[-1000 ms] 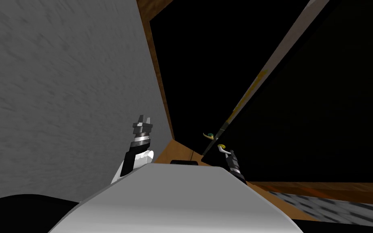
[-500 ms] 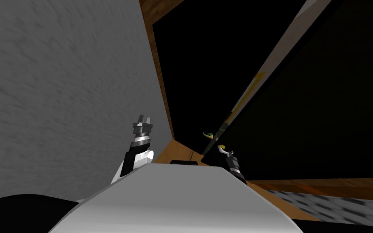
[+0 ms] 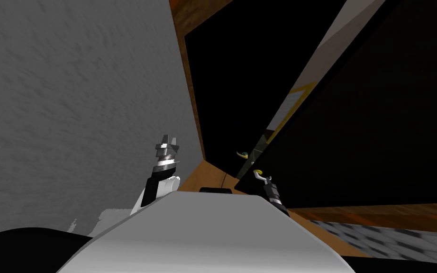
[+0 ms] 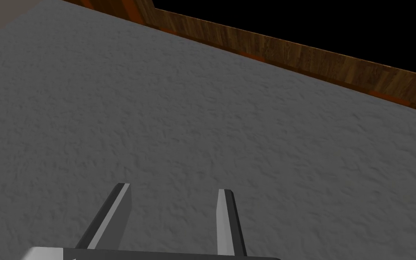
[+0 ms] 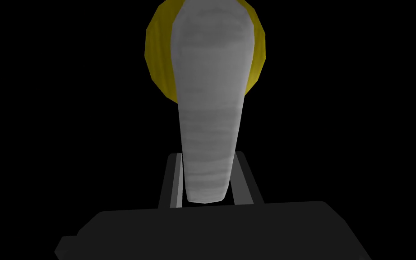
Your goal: Pull the door open
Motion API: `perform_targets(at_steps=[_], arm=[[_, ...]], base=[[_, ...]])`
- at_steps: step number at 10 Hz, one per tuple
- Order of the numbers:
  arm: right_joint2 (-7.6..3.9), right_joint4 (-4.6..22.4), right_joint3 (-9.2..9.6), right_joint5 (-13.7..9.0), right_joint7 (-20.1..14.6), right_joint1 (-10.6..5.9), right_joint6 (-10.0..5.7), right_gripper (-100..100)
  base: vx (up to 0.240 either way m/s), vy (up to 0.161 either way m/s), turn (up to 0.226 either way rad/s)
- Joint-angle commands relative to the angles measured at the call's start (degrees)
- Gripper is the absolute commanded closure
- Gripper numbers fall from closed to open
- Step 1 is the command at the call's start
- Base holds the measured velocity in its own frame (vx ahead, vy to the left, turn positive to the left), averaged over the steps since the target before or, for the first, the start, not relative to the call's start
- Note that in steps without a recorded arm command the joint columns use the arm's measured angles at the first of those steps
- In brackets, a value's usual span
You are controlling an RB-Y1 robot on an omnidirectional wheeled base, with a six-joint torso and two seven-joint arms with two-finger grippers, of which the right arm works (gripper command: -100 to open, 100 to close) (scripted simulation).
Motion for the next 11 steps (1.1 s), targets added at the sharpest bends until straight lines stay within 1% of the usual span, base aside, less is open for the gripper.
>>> perform_targets(at_steps=[1,5,6,7,9,10,11], arm=[[-0.23,-1.6,1.91,1.1,-1.0,1.72,-1.08,100],[-1.41,-3.3,5.5,3.3,-3.1,3.89,-3.85,100],[-1.82,-1.9,4.47,2.7,-2.9,3.11,-3.56,100],[-1.75,-0.4,4.16,4.5,-3.8,1.72,-3.99,100],[-1.59,1.3,3.62,6.9,-4.8,-0.36,-4.37,100],[-1.54,1.8,3.46,7.7,-5.1,-0.98,-4.49,100],[-1.43,2.9,3.11,9.2,-5.7,-2.32,-4.73,100]], base=[[-0.221,-0.057,0.108],[-0.196,-0.053,0.084],[-0.082,-0.014,-0.003],[-0.117,-0.023,-0.026],[-0.162,-0.016,-0.002],[-0.139,-0.005,-0.003],[-0.143,-0.003,-0.021]])
